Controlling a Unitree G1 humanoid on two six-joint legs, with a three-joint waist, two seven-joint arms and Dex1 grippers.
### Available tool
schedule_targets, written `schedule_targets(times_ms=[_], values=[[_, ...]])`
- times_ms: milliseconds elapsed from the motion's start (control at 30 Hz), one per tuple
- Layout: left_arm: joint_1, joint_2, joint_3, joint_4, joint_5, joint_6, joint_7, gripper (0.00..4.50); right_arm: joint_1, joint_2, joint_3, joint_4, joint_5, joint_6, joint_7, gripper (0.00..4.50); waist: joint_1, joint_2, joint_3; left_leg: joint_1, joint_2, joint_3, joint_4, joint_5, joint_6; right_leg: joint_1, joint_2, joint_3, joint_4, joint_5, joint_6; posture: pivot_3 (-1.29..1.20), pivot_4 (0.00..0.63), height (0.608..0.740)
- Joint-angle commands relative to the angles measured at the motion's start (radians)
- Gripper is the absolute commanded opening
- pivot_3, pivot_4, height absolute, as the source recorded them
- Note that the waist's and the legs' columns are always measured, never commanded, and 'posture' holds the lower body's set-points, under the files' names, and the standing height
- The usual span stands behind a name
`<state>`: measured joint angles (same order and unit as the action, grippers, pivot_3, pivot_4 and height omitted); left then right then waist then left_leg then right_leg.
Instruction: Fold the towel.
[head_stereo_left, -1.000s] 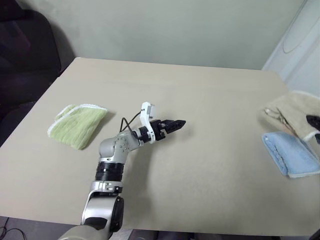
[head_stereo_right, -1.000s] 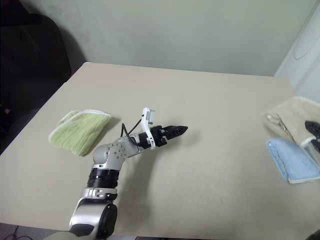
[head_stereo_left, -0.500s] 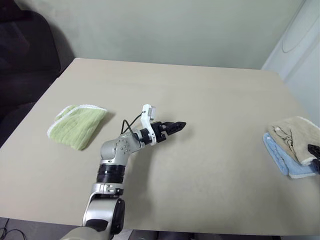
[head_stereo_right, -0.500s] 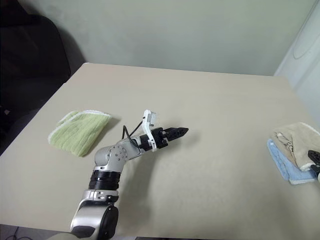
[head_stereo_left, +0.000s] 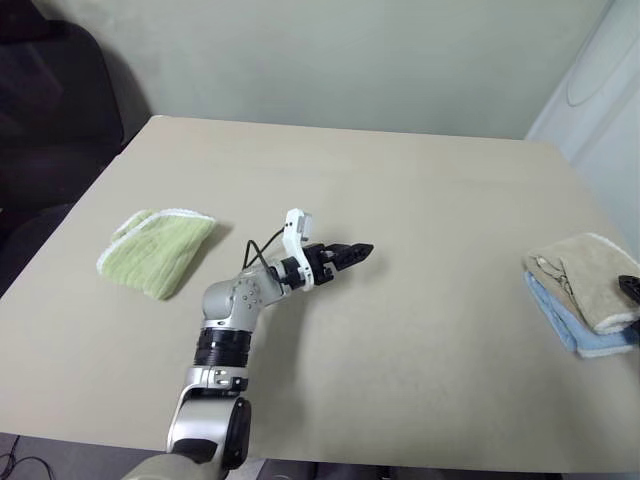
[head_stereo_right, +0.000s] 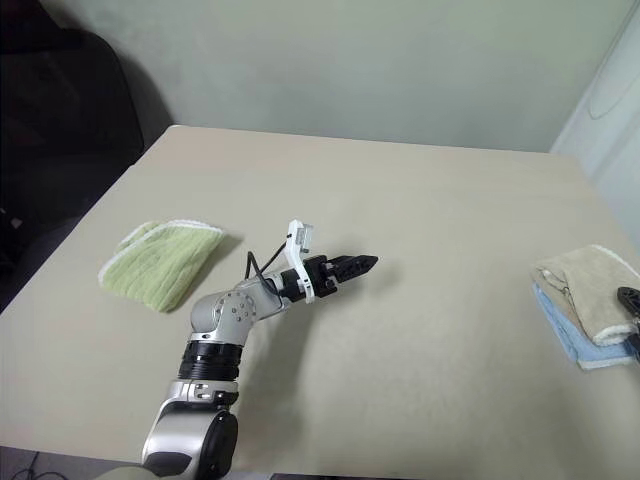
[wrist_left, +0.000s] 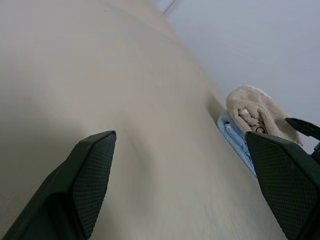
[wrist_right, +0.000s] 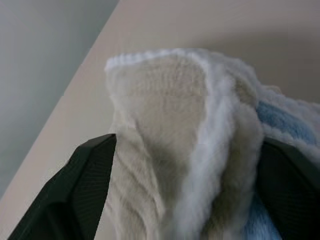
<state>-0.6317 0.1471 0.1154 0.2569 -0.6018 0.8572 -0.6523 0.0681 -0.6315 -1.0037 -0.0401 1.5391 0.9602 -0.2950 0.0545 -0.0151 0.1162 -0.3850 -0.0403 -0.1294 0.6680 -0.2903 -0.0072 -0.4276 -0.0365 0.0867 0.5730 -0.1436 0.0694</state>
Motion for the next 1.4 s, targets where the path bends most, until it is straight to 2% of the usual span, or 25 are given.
schedule_targets(times_ms=[33,200,400,500,600,667,733,833,967,1167,1233,1400], values=[[-0.013,-0.005,0.004,-0.020,-0.016,-0.019,-0.012,4.50,0.083,-0.012,-0.057,-0.099,0.030,-0.025,0.023,4.08,0.000,0.000,0.000,0.000,0.000,0.000,0.000,0.000,0.000,0.000,-0.001,0.000,0.000,0.000,0.000,0.00,0.150,0.740],[-0.019,0.003,0.014,-0.005,-0.004,-0.052,-0.016,4.50,0.160,-0.019,-0.059,-0.193,-0.105,-0.135,0.085,4.08,-0.005,0.000,0.000,0.000,-0.001,0.002,0.000,0.000,0.001,0.000,-0.002,0.000,-0.001,-0.001,0.000,0.00,0.150,0.740],[-0.060,0.070,0.050,0.096,0.087,-0.285,-0.008,4.50,0.120,-0.100,0.043,-0.362,-0.341,-0.261,0.205,4.08,-0.029,0.001,0.001,-0.002,0.000,0.004,0.000,-0.001,0.001,0.000,-0.003,-0.001,0.000,-0.001,0.001,0.00,0.150,0.740],[-0.069,0.127,0.050,0.125,0.136,-0.390,-0.024,4.50,0.085,-0.177,0.134,-0.404,-0.449,-0.280,0.284,4.08,-0.037,0.001,0.000,-0.002,0.001,0.004,0.000,-0.001,0.001,0.000,-0.003,-0.001,0.000,-0.001,0.001,0.00,0.150,0.740],[-0.046,0.212,0.046,0.074,0.164,-0.462,-0.075,4.50,-0.006,-0.264,0.349,-0.442,-0.535,-0.277,0.412,4.08,-0.043,0.001,0.000,0.000,0.000,0.004,0.000,0.000,0.003,-0.001,-0.002,-0.001,0.000,-0.001,0.001,0.00,0.150,0.740],[-0.032,0.245,0.053,0.047,0.154,-0.475,-0.106,4.50,-0.069,-0.280,0.457,-0.439,-0.586,-0.278,0.457,4.08,-0.043,0.001,0.000,0.000,0.000,0.004,-0.001,0.002,0.006,-0.002,-0.002,-0.001,0.000,0.000,0.001,0.00,0.150,0.740],[-0.010,0.272,0.056,0.019,0.156,-0.486,-0.120,4.50,-0.142,-0.273,0.568,-0.407,-0.661,-0.290,0.490,4.08,-0.038,0.001,0.000,0.000,0.000,0.003,0.000,0.002,0.006,-0.002,-0.002,-0.002,0.000,0.000,0.001,0.00,0.150,0.740],[0.050,0.328,0.042,-0.028,0.203,-0.530,-0.125,4.50,-0.301,-0.190,0.778,-0.282,-0.784,-0.323,0.551,4.08,-0.029,0.001,-0.001,0.000,0.000,0.002,0.000,0.005,0.010,-0.001,-0.003,-0.002,0.000,0.001,0.001,0.00,0.150,0.740],[0.119,0.354,0.040,-0.071,0.235,-0.570,-0.106,4.50,-0.360,-0.086,0.921,-0.153,-0.921,-0.397,0.635,4.08,-0.018,0.000,-0.001,-0.002,0.000,0.000,0.000,0.009,0.013,-0.002,-0.003,-0.003,0.000,0.008,-0.007,0.00,0.150,0.740],[0.191,0.383,0.081,-0.106,0.228,-0.563,-0.093,4.50,-0.382,-0.014,0.958,-0.122,-1.010,-0.431,0.679,4.08,-0.018,0.001,-0.001,-0.006,0.000,0.000,0.000,0.009,0.009,-0.007,-0.003,-0.004,-0.001,0.012,-0.013,0.00,0.150,0.740],[0.198,0.399,0.092,-0.110,0.228,-0.557,-0.088,4.50,-0.393,0.003,0.953,-0.129,-1.014,-0.422,0.688,4.08,-0.022,0.000,-0.001,-0.006,0.000,0.000,0.000,0.004,-0.003,-0.007,-0.003,-0.004,0.000,0.013,-0.015,0.00,0.150,0.740],[0.260,0.384,0.101,-0.185,0.214,-0.539,-0.054,4.50,-0.405,0.041,0.967,-0.107,-1.045,-0.416,0.714,4.08,-0.025,0.000,-0.001,-0.006,0.001,0.000,0.000,0.005,-0.005,-0.008,-0.003,-0.005,0.000,0.014,-0.017,0.00,0.150,0.740]])
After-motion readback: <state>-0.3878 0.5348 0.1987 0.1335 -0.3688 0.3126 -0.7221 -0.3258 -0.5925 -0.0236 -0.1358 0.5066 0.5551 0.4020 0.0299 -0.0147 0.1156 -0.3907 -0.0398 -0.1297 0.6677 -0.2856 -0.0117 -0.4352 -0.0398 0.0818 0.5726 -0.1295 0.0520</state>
